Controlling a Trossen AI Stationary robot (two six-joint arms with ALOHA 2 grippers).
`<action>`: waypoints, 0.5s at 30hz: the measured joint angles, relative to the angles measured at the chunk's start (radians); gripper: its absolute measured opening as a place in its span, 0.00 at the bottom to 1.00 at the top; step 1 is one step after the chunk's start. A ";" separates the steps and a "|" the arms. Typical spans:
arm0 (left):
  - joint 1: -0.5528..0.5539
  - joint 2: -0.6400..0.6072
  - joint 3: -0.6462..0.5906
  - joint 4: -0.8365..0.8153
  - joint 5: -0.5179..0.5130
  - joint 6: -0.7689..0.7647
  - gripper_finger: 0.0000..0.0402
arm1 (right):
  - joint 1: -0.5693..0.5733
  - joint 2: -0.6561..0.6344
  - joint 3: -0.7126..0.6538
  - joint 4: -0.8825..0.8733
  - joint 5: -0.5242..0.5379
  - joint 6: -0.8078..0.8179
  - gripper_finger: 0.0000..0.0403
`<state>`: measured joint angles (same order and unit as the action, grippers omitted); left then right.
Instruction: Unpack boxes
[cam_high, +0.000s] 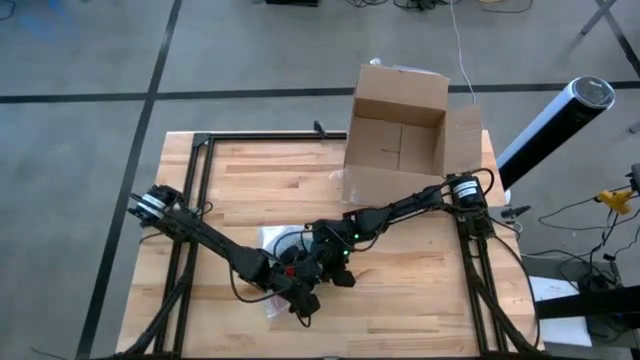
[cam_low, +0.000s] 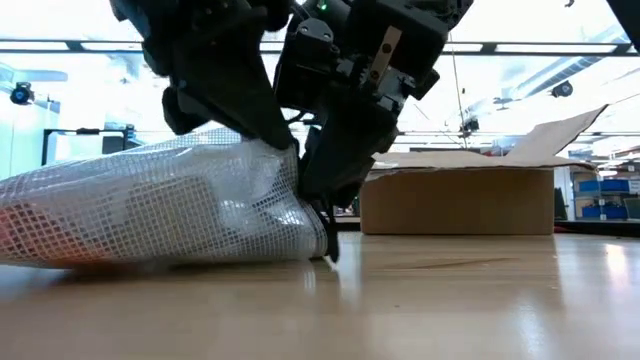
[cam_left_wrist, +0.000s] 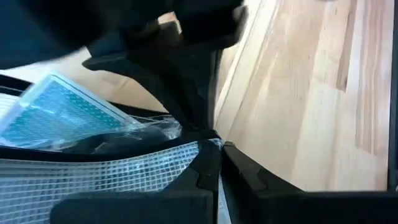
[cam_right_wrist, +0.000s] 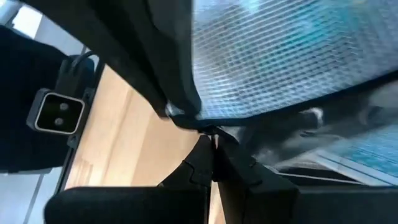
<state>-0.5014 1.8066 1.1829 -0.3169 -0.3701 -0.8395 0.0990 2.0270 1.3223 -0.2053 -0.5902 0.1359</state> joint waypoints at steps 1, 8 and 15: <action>-0.001 -0.007 0.002 -0.011 0.002 0.008 0.00 | -0.005 0.000 0.000 -0.003 0.003 -0.001 0.00; -0.022 -0.073 0.006 -0.071 -0.007 0.025 0.00 | -0.038 0.000 -0.001 -0.015 0.008 -0.008 0.00; -0.026 -0.049 0.002 -0.090 0.030 -0.027 0.00 | -0.039 0.004 0.030 -0.022 -0.016 -0.016 0.00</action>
<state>-0.5274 1.7579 1.1847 -0.4068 -0.3398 -0.8667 0.0598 2.0308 1.3523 -0.2273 -0.6057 0.1198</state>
